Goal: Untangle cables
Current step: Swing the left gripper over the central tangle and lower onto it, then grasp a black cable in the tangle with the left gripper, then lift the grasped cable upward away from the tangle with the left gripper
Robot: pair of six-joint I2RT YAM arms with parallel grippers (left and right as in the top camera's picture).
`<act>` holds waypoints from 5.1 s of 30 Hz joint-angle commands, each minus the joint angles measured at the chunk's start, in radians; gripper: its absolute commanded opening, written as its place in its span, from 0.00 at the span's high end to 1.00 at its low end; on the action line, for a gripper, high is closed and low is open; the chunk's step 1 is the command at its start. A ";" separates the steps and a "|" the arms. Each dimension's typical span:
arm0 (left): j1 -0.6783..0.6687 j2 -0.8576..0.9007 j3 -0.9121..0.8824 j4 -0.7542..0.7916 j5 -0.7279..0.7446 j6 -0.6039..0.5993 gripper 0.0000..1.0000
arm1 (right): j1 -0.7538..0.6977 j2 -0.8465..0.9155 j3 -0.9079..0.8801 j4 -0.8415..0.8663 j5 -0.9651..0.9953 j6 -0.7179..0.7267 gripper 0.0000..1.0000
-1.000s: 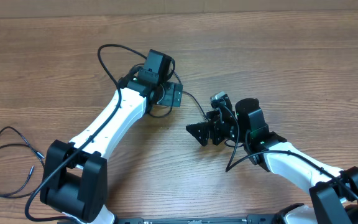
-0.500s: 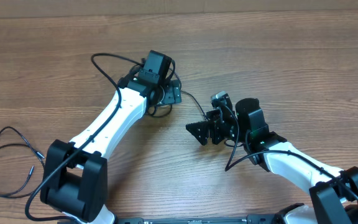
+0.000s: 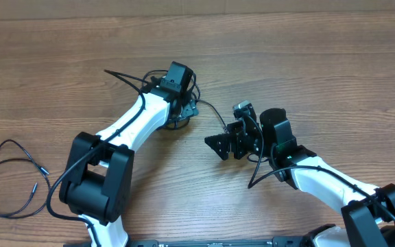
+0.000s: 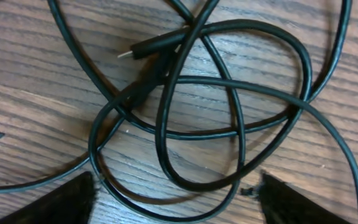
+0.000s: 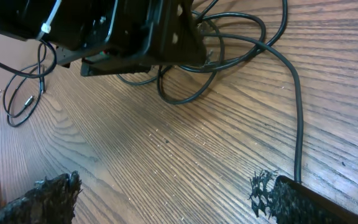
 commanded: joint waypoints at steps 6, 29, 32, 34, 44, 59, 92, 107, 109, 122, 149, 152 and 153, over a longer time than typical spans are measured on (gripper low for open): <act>0.005 0.009 0.008 0.009 -0.049 -0.073 0.34 | 0.007 0.003 0.010 0.006 -0.012 0.002 0.02; 0.005 0.074 0.006 0.035 -0.083 -0.126 0.29 | 0.007 0.003 0.010 -0.031 0.004 0.001 0.02; 0.006 0.078 0.007 0.047 -0.084 -0.139 0.28 | 0.007 0.003 0.010 -0.031 0.004 0.001 0.02; 0.006 0.078 0.007 0.057 -0.085 -0.139 0.31 | 0.007 0.003 0.010 -0.031 0.004 0.001 0.02; 0.005 0.078 0.006 0.057 -0.088 -0.139 0.78 | 0.007 0.003 0.010 -0.031 0.004 0.001 0.02; 0.039 0.021 0.212 -0.116 -0.075 -0.130 0.96 | 0.007 0.003 0.010 -0.034 0.004 0.001 0.02; 0.138 0.004 1.088 -0.497 0.125 -0.131 0.96 | 0.007 0.003 0.010 -0.046 0.005 0.000 0.02; 0.130 0.005 1.087 -0.532 0.047 -0.132 0.96 | 0.007 0.003 0.010 -0.019 0.000 0.002 0.12; 0.130 0.005 1.087 -0.534 0.045 -0.132 0.96 | 0.007 0.003 0.010 0.018 -0.026 0.002 0.18; 0.126 0.005 1.087 -0.551 0.046 -0.222 0.96 | 0.007 0.003 0.010 0.251 -0.080 0.157 0.00; -0.028 0.007 1.086 -0.618 0.064 -0.593 0.95 | 0.010 0.003 0.011 0.436 -0.064 0.187 0.00; -0.042 0.007 1.086 -0.621 0.064 -0.648 0.96 | 0.010 0.003 0.011 0.472 -0.064 0.209 0.00; -0.047 0.007 1.085 -0.622 0.061 -0.666 0.95 | 0.010 0.003 0.011 0.484 -0.065 0.220 0.00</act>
